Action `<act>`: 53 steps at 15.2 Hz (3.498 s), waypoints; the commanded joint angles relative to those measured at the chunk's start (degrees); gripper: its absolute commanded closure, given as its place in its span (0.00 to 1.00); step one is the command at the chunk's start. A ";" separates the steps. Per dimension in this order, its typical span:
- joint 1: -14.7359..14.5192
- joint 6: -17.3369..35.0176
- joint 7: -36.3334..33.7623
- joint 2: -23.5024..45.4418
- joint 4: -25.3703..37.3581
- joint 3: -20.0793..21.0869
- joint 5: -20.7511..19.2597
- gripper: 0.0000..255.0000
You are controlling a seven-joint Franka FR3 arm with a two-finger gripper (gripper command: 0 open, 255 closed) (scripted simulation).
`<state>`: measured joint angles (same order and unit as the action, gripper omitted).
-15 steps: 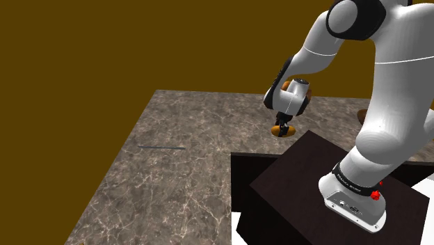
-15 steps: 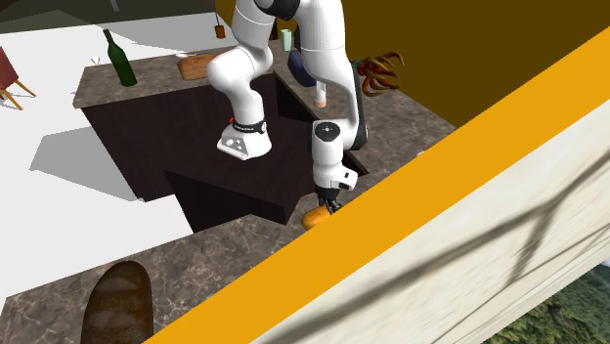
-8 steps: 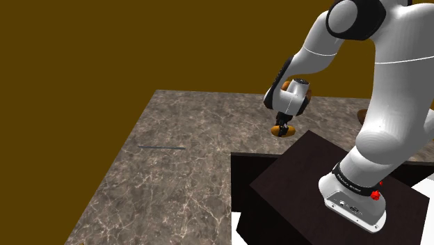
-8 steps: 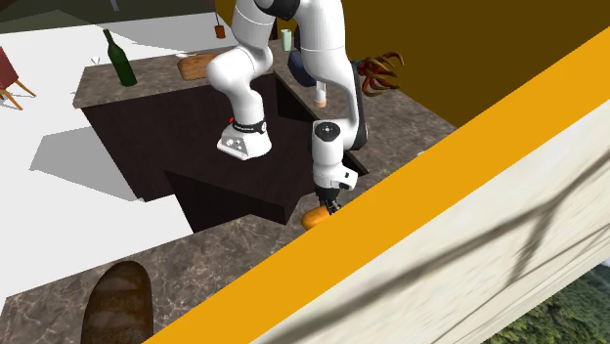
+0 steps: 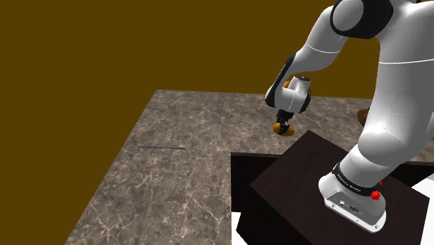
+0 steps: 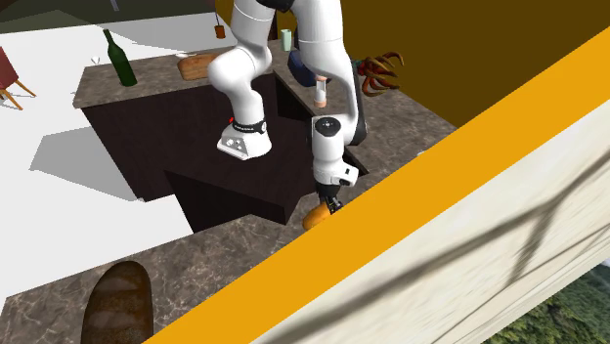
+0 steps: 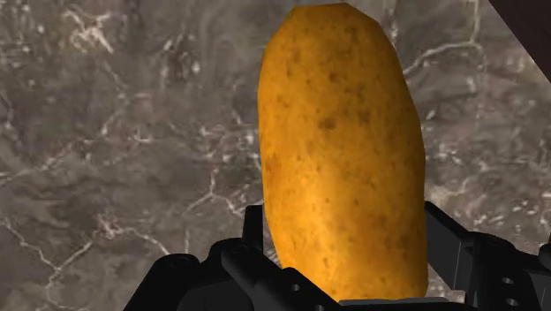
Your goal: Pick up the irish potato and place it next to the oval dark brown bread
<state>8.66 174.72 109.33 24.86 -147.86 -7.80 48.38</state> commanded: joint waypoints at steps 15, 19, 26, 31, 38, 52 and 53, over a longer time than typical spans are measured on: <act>-20.24 -10.27 -22.27 -16.60 -6.79 -25.35 -27.12 1.00; -23.10 -13.07 -30.08 -21.50 -7.63 -30.47 -37.76 1.00; -21.98 -18.71 -40.12 -29.17 -7.75 -32.10 -51.64 1.00; -17.30 -18.93 -32.34 -30.96 -8.90 -37.29 -53.91 1.00; -12.96 -19.90 -17.87 -30.22 -7.29 -45.67 -52.02 1.00; 1.95 -28.38 25.85 -11.82 7.67 -49.53 -21.59 1.00; 4.22 -29.40 28.17 -10.29 9.27 -48.67 -20.04 1.00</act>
<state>10.36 146.55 134.47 12.74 -140.46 -57.53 26.05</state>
